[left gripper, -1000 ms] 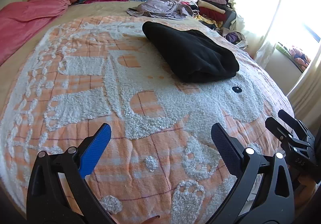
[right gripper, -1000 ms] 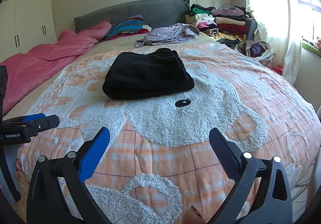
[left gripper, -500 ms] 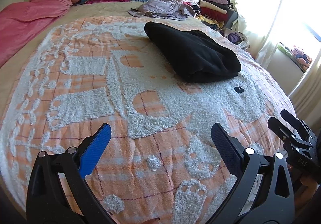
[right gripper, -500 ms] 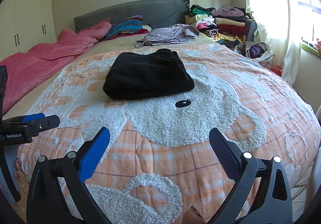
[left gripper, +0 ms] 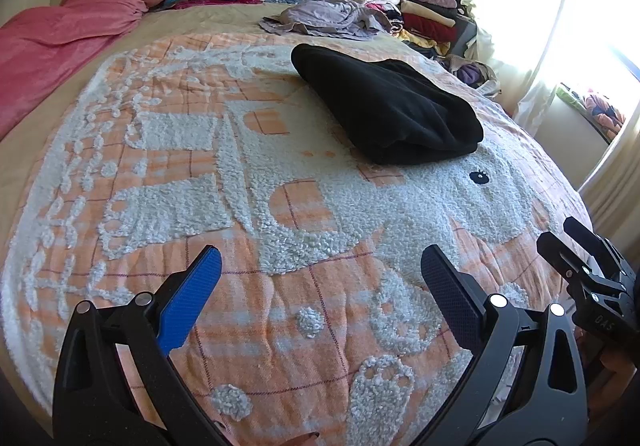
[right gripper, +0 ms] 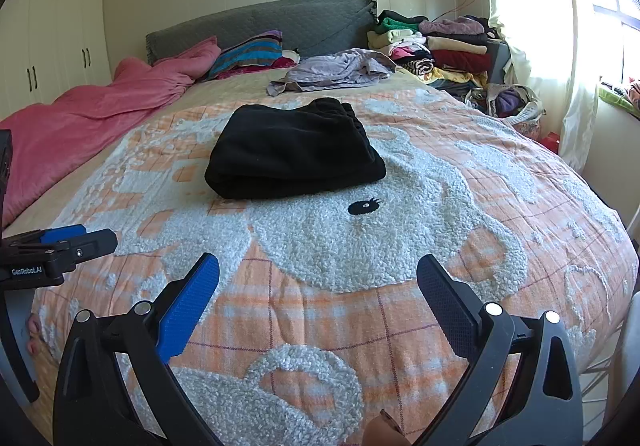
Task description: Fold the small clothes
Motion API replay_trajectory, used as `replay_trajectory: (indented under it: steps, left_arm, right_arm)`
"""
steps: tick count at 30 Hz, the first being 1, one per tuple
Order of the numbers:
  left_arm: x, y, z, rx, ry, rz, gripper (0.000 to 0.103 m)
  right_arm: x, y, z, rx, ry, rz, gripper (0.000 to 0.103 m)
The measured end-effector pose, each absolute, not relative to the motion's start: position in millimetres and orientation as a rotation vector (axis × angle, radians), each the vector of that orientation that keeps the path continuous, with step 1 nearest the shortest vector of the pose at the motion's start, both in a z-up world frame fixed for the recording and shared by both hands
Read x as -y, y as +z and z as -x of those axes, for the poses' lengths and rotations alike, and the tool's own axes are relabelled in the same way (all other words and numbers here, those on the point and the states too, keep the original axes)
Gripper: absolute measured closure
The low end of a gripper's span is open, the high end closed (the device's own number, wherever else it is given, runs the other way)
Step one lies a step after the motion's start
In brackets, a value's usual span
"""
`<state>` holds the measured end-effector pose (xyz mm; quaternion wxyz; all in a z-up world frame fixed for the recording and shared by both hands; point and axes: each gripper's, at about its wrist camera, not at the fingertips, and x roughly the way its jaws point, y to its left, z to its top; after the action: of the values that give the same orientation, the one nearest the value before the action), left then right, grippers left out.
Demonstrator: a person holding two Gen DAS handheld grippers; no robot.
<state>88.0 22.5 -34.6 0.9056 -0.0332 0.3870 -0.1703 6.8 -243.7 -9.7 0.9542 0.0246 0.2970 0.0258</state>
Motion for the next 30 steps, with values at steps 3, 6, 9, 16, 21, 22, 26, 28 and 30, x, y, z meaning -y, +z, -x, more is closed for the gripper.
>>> replay_trajectory:
  steps: [3, 6, 9, 16, 21, 22, 26, 28, 30]
  left_arm:
    - [-22.6, -34.4, -88.9, -0.805, -0.345, 0.066, 0.01]
    - [-22.6, -34.2, -88.1, -0.807, -0.339, 0.062, 0.01]
    - [-22.6, -34.1, -88.0, -0.808, -0.334, 0.059, 0.01]
    - [-24.2, -34.1, -89.0, -0.812, -0.325, 0.055, 0.01]
    - [-24.9, -33.8, -88.0, -0.816, -0.317, 0.048, 0.01]
    - [-24.7, -33.8, -87.9, -0.815, -0.316, 0.045, 0.01]
    - [-24.5, -33.2, -87.4, -0.815, -0.313, 0.042, 0.01]
    - [-24.6, -33.0, -87.6, -0.815, -0.312, 0.041, 0.01]
    - [-24.7, -32.9, -87.5, -0.815, -0.308, 0.039, 0.01]
  right_arm:
    - [242.3, -9.9, -6.7, -0.603, 0.051, -0.039, 0.005]
    - [242.6, -10.2, -5.6, -0.603, 0.05, -0.041, 0.005]
    - [242.2, -10.0, -5.3, -0.606, 0.049, -0.044, 0.005]
    - [241.1, -8.4, -5.6, -0.605, 0.047, -0.037, 0.005]
    - [240.6, -8.4, -5.4, -0.603, 0.047, -0.037, 0.005]
    - [240.6, -8.3, -5.3, -0.603, 0.048, -0.036, 0.005]
    - [241.1, -7.5, -5.7, -0.599, 0.047, -0.036, 0.005]
    - [241.0, -7.3, -5.9, -0.6, 0.045, -0.036, 0.005]
    - [241.4, -6.8, -5.9, -0.6, 0.044, -0.034, 0.005]
